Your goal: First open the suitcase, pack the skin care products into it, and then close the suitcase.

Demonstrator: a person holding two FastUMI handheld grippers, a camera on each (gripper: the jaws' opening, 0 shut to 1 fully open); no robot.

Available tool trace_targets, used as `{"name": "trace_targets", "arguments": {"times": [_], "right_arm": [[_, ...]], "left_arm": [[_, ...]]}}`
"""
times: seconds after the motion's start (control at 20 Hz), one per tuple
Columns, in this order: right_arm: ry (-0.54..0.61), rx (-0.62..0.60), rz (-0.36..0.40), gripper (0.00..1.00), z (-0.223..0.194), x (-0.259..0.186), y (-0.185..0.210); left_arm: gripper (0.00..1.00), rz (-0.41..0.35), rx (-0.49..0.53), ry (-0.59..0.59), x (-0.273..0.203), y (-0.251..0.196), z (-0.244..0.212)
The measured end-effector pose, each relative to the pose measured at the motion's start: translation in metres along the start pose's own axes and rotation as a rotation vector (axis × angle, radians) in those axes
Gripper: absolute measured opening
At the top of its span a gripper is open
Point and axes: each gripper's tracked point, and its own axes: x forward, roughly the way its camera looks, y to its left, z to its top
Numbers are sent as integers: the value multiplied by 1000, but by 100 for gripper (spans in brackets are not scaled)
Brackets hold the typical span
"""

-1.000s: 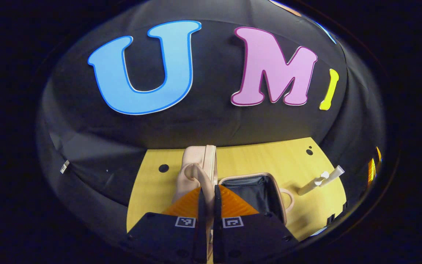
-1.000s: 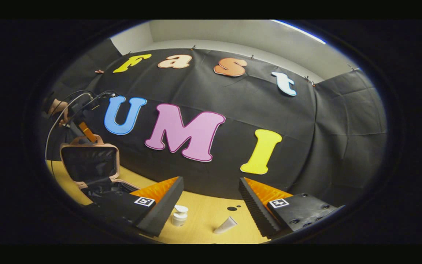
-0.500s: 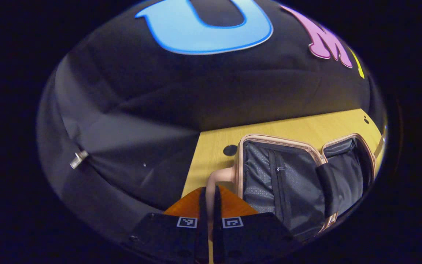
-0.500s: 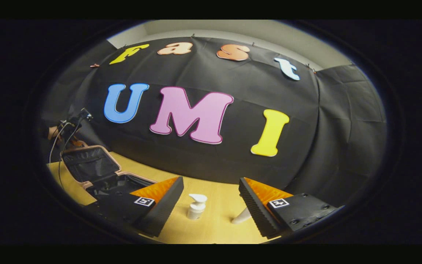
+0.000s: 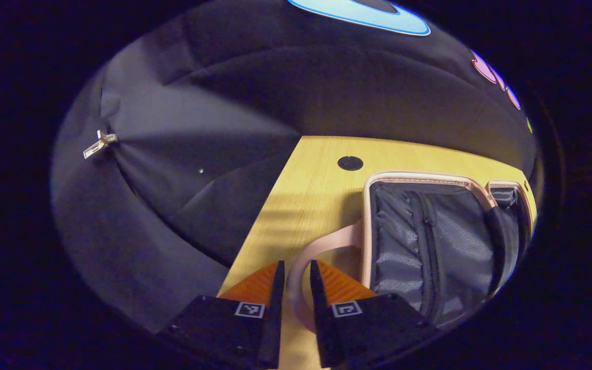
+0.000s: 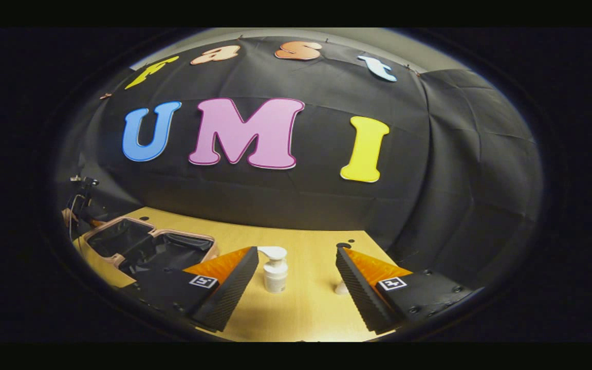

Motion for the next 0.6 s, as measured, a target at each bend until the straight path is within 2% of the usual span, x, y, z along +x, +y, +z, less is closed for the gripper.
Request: {"name": "trace_targets", "arguments": {"times": [0.05, 0.2, 0.3, 0.45, 0.6], "right_arm": [[0, 5, -3, 97, 0, 1, -3], [-26, 11, -5, 97, 9, 2, -10], [-34, -6, -10, 96, 11, 6, -19], [-48, 5, -20, 96, 15, 9, -32], [-44, 16, -23, 96, 14, 12, -43]], "left_arm": [[39, 15, 6, -15, -7, 4, 2], [90, 41, 7, -89, -47, 10, 25], [99, 70, 59, -196, -86, 1, 61], [98, 15, 72, -424, -158, -56, 123], [98, -25, 70, -589, -221, -115, 156]]}}
